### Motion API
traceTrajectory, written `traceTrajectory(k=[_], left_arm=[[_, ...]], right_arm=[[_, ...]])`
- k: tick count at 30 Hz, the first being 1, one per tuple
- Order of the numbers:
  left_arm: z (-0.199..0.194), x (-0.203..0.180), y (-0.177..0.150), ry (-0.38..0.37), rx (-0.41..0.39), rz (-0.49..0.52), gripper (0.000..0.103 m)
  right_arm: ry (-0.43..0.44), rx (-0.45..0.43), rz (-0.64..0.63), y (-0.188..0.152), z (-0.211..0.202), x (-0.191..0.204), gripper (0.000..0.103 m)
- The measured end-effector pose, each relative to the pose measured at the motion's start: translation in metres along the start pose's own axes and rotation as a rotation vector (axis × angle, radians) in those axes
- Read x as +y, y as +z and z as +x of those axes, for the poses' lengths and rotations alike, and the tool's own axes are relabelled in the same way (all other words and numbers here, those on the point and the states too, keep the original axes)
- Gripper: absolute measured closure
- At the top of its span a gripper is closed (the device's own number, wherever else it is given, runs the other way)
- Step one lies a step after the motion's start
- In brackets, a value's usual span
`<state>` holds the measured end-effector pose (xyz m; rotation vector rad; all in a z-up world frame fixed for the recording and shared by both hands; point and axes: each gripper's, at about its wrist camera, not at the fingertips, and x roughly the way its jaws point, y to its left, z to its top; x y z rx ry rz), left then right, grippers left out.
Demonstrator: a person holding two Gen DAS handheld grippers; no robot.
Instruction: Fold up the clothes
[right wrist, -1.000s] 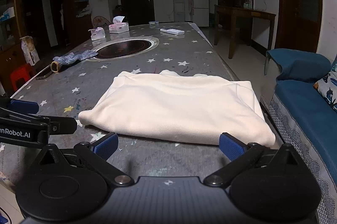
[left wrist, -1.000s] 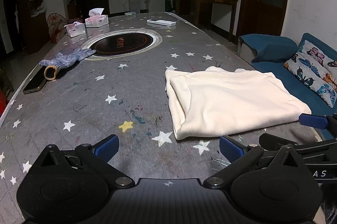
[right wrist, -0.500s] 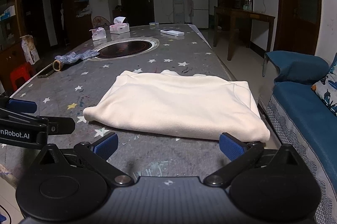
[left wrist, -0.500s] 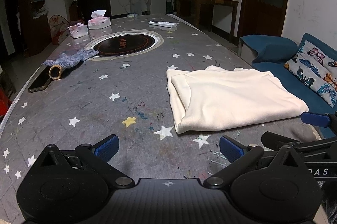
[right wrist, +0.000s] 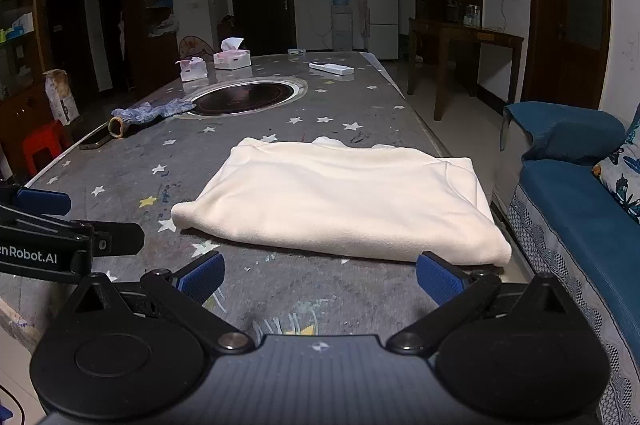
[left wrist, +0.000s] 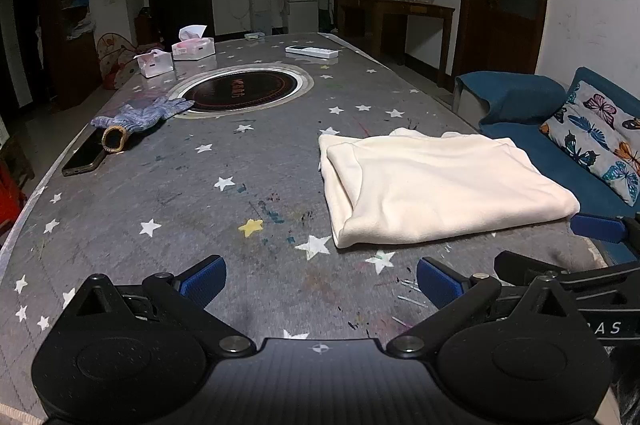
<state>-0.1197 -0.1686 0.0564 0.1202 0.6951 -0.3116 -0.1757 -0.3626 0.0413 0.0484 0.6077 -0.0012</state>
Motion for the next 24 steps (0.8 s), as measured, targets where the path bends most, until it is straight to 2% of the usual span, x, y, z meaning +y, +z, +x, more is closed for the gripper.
traceTrajectory(k=[24], left_arm=[[-0.015, -0.001, -0.003, 0.016, -0.032, -0.002, 0.000]], right_arm=[[0.008, -0.034, -0.008, -0.002, -0.016, 0.003, 0.000]])
